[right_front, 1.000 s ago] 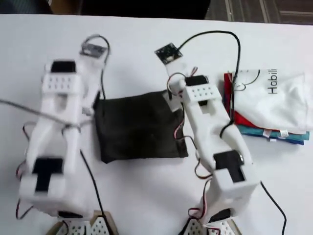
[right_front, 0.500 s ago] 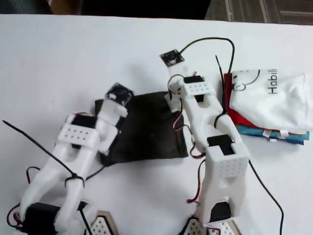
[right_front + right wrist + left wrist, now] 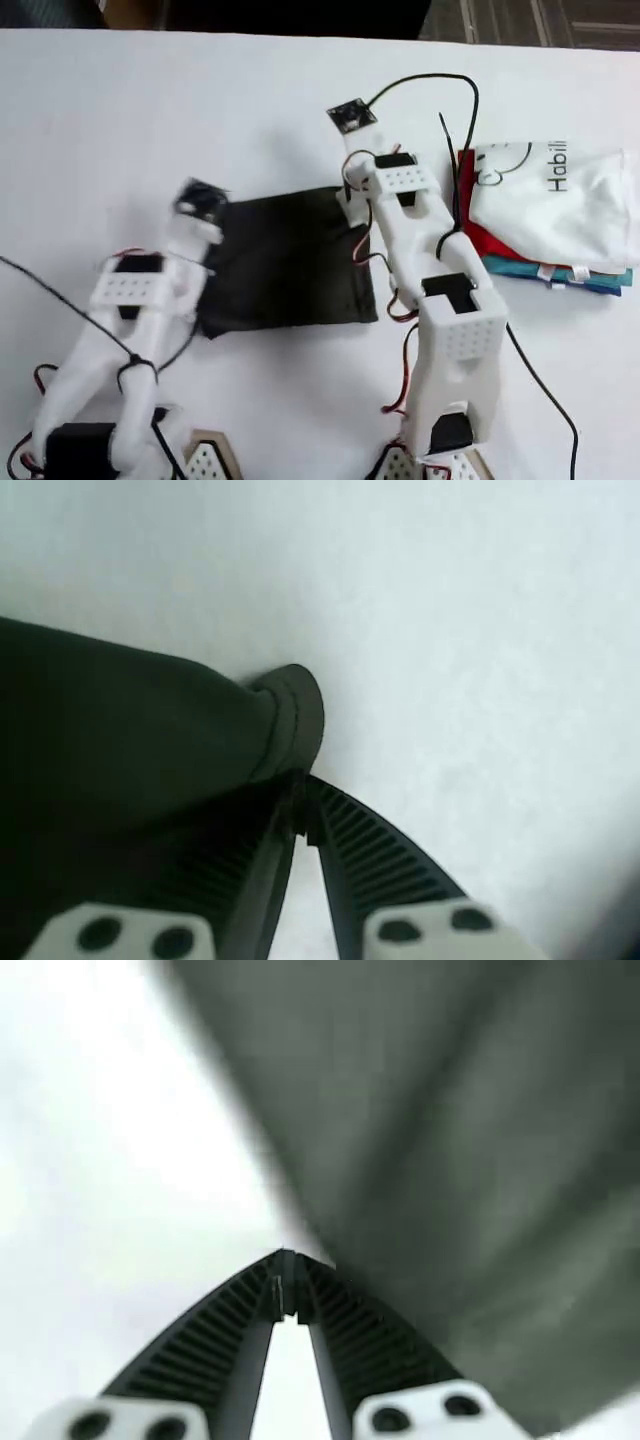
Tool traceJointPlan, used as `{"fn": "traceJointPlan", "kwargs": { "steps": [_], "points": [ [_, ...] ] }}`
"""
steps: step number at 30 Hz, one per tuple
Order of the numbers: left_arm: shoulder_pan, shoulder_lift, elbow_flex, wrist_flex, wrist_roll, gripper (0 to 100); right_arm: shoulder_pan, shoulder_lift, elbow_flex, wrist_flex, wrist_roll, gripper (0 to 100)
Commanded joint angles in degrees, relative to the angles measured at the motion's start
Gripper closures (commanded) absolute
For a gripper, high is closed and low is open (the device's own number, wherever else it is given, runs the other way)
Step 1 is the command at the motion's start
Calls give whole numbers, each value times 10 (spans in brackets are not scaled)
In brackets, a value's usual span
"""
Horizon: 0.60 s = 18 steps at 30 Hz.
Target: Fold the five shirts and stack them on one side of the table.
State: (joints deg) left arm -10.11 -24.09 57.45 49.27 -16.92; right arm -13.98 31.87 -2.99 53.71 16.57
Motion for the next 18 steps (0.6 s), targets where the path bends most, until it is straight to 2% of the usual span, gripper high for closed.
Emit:
{"fn": "traceJointPlan", "kwargs": {
  "steps": [1, 5, 9, 14, 18],
  "points": [
    [-17, -11, -38, -1, -4, 976, -6, 4, -18, -5, 0, 977],
    [0, -11, -57, 50, -3, 976, -6, 4, -18, -5, 0, 977],
    [80, -21, -76, 138, -2, 976, -6, 4, -18, -5, 0, 977],
    [169, -98, -70, 149, -2, 976, -5, 4, -18, -5, 0, 977],
    [188, -135, -41, 149, -2, 976, -5, 4, -18, -5, 0, 977]
  ]
}}
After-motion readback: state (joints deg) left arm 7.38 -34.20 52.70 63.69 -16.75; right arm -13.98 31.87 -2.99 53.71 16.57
